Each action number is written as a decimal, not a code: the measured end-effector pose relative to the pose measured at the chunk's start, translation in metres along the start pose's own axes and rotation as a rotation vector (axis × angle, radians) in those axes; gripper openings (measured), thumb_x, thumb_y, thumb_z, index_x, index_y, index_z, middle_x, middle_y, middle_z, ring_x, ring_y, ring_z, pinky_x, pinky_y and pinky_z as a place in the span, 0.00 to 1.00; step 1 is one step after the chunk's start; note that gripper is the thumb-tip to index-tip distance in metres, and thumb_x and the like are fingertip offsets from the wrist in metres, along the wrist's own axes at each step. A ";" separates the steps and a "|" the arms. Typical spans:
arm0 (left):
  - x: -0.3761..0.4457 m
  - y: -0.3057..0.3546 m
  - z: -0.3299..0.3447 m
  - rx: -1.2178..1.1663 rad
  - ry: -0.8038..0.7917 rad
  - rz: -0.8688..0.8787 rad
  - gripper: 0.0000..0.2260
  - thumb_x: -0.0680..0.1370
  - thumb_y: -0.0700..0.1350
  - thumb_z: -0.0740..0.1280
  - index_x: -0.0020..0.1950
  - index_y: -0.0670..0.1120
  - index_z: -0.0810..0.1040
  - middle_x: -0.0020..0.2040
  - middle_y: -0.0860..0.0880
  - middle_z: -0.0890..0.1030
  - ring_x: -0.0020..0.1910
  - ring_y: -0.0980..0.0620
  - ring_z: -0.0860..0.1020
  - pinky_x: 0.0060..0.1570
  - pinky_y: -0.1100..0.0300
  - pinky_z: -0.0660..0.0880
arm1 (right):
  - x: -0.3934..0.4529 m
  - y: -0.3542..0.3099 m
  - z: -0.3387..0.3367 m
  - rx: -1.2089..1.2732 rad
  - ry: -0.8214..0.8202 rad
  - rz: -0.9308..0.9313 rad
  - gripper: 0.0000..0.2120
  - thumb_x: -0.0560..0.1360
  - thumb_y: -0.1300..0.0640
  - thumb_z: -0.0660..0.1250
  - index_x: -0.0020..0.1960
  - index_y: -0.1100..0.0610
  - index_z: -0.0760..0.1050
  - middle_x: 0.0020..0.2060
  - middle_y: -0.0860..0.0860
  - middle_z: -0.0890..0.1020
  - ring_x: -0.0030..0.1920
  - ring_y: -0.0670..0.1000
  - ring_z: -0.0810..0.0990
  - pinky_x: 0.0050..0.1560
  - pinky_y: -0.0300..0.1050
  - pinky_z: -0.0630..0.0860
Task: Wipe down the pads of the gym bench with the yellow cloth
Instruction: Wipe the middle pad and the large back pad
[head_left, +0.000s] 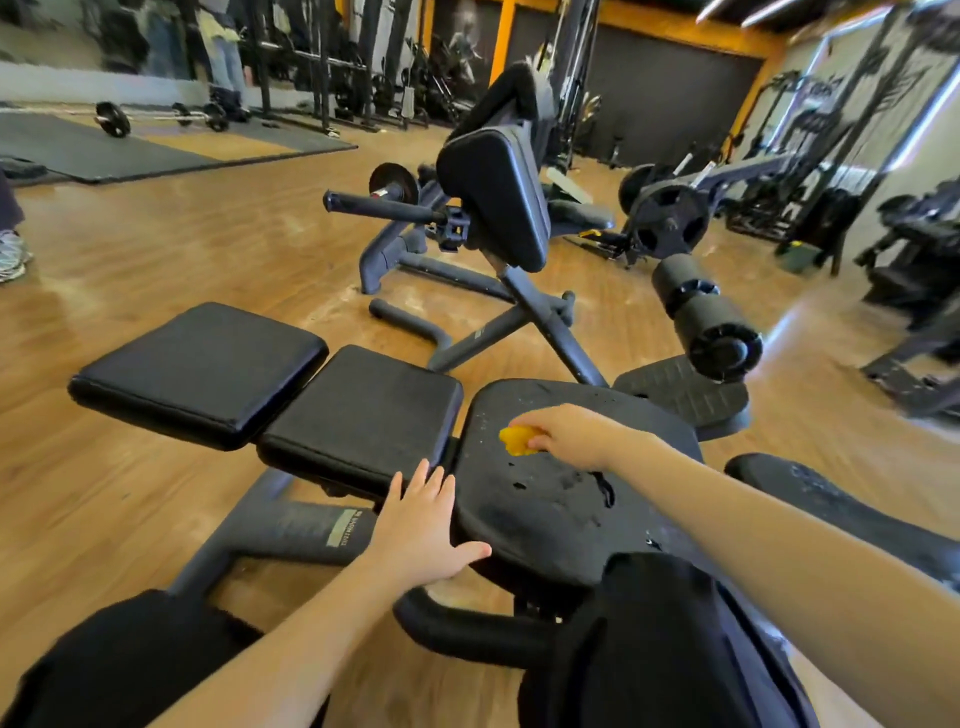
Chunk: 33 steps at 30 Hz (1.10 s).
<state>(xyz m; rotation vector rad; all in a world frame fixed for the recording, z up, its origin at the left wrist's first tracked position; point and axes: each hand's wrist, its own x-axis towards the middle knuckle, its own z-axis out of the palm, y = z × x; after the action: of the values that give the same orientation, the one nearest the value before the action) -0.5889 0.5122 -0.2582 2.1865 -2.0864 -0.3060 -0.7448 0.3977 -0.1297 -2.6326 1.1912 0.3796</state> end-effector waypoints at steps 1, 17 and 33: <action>0.002 0.001 0.002 0.012 0.005 -0.004 0.44 0.69 0.73 0.53 0.75 0.46 0.48 0.77 0.47 0.50 0.75 0.46 0.41 0.70 0.43 0.40 | 0.002 -0.005 0.004 -0.030 -0.026 -0.015 0.20 0.80 0.56 0.55 0.71 0.51 0.61 0.68 0.53 0.70 0.65 0.56 0.70 0.61 0.51 0.69; -0.008 0.009 0.000 0.025 0.054 -0.017 0.43 0.70 0.68 0.60 0.76 0.47 0.47 0.77 0.49 0.49 0.75 0.47 0.41 0.71 0.46 0.42 | -0.019 -0.044 0.122 0.295 0.362 -0.049 0.22 0.78 0.52 0.59 0.71 0.48 0.61 0.72 0.46 0.64 0.73 0.48 0.58 0.71 0.47 0.58; -0.007 0.011 -0.004 0.173 0.015 -0.012 0.44 0.71 0.69 0.55 0.75 0.44 0.44 0.77 0.48 0.47 0.75 0.47 0.39 0.72 0.45 0.41 | -0.089 0.043 0.140 0.360 0.332 -0.012 0.18 0.78 0.54 0.58 0.66 0.43 0.67 0.70 0.40 0.66 0.72 0.42 0.59 0.70 0.47 0.63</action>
<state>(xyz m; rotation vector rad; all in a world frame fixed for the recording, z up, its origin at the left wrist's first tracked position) -0.5988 0.5187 -0.2516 2.2877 -2.1672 -0.1136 -0.8537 0.4760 -0.2368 -2.4388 1.2002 -0.2653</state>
